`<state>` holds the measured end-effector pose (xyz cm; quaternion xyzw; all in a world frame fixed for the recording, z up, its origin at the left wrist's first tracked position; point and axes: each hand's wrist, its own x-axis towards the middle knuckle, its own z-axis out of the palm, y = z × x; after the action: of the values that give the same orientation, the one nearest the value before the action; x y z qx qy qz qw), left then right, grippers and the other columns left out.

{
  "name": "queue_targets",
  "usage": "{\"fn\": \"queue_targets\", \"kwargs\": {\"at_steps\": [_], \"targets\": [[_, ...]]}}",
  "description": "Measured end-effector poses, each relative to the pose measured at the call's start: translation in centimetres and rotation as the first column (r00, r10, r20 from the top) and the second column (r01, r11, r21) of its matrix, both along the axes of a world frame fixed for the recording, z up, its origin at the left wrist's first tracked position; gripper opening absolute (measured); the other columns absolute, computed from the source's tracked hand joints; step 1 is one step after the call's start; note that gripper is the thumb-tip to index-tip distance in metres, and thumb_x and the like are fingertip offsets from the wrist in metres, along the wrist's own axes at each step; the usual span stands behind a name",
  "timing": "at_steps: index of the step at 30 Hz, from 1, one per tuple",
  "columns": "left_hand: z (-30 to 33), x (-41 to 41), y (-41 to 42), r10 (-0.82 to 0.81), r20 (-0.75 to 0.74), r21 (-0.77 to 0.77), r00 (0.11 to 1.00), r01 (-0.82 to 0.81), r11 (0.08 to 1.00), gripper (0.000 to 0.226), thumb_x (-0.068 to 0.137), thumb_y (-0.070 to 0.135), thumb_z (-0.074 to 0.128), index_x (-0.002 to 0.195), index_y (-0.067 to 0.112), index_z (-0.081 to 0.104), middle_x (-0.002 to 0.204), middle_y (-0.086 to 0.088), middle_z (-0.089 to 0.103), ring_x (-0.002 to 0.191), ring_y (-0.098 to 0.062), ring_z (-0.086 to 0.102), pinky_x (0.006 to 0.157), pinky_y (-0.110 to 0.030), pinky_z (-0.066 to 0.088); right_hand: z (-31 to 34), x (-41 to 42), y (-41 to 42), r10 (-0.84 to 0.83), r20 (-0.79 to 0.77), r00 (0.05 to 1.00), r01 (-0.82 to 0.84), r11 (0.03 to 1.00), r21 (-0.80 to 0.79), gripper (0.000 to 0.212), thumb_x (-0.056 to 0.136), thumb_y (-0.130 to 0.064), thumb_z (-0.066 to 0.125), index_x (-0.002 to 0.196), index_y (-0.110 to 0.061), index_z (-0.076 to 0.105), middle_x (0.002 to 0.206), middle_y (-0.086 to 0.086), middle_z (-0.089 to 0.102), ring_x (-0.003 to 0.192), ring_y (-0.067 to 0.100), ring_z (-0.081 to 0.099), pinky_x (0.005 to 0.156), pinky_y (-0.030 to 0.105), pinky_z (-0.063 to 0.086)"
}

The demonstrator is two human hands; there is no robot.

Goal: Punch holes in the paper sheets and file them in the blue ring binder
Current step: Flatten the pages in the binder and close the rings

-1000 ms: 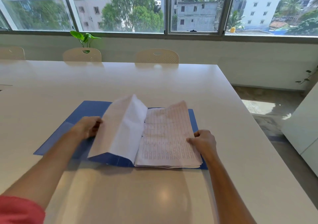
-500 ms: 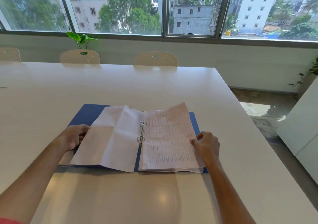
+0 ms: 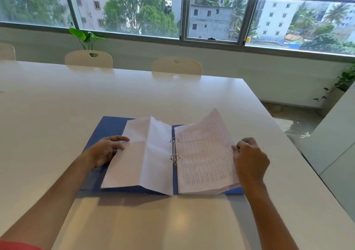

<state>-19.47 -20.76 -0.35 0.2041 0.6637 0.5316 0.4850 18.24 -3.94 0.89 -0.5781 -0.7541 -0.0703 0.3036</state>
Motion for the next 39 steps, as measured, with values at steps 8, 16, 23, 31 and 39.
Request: {"fn": "queue_targets", "kwargs": {"at_steps": [8, 16, 23, 31, 39], "targets": [[-0.5, 0.1, -0.5, 0.026, -0.058, 0.051, 0.998, -0.023, 0.998, 0.030, 0.083, -0.012, 0.047, 0.097, 0.002, 0.069, 0.092, -0.021, 0.066, 0.067, -0.032, 0.064, 0.050, -0.030, 0.056, 7.9, -3.7, -3.1, 0.258, -0.395, 0.882, -0.372, 0.896, -0.245, 0.018, 0.084, -0.030, 0.069, 0.071, -0.018, 0.070, 0.071, -0.006, 0.068, 0.072, 0.017, 0.064, 0.069, 0.029, 0.042], [-1.4, -0.1, -0.5, 0.043, 0.007, 0.078, 0.999, -0.043, 0.996, 0.050, 0.090, 0.044, 0.055, 0.082, -0.002, 0.071, 0.077, -0.015, 0.068, 0.069, -0.027, 0.064, 0.067, -0.037, 0.052, 7.7, -17.2, -10.2, 0.465, -0.419, 0.780, -0.614, 0.700, -0.364, 0.014, 0.078, -0.026, 0.066, 0.076, -0.015, 0.074, 0.074, 0.001, 0.073, 0.070, 0.014, 0.065, 0.059, 0.020, 0.042], [-1.4, 0.2, -0.8, 0.057, 0.086, 0.171, 0.995, -0.072, 0.983, 0.047, 0.071, 0.048, 0.074, 0.061, 0.003, 0.064, 0.047, -0.005, 0.053, 0.043, -0.016, 0.052, 0.044, -0.023, 0.045, 0.8, -24.7, -15.7, 0.568, -0.165, 0.807, -0.580, 0.707, -0.404, 0.029, 0.089, -0.026, 0.047, 0.086, -0.009, 0.070, 0.085, 0.014, 0.071, 0.079, 0.035, 0.066, 0.065, 0.033, 0.045], [-2.2, 0.0, -0.8, 0.185, -0.053, 0.075, 0.981, -0.181, 0.981, 0.019, 0.091, 0.012, 0.061, 0.085, -0.003, 0.069, 0.083, -0.019, 0.072, 0.072, -0.036, 0.069, 0.073, -0.048, 0.057, 0.0, -19.1, -12.6, 0.481, -0.341, 0.808, -0.559, 0.808, -0.186, 0.019, 0.080, -0.033, 0.060, 0.089, -0.021, 0.071, 0.096, -0.003, 0.072, 0.087, 0.020, 0.065, 0.083, 0.033, 0.048], [-3.4, -0.3, -0.4, 0.168, -0.063, 0.089, 0.984, -0.162, 0.983, 0.016, 0.094, 0.016, 0.057, 0.103, 0.003, 0.058, 0.098, -0.021, 0.067, 0.084, -0.036, 0.065, 0.081, -0.054, 0.054, -2.2, -0.2, -3.8, -0.325, -0.078, 0.943, 0.285, 0.904, -0.320, 0.051, 0.074, -0.038, 0.076, 0.117, -0.013, 0.065, 0.115, 0.018, 0.062, 0.103, 0.039, 0.059, 0.085, 0.044, 0.047]]}}
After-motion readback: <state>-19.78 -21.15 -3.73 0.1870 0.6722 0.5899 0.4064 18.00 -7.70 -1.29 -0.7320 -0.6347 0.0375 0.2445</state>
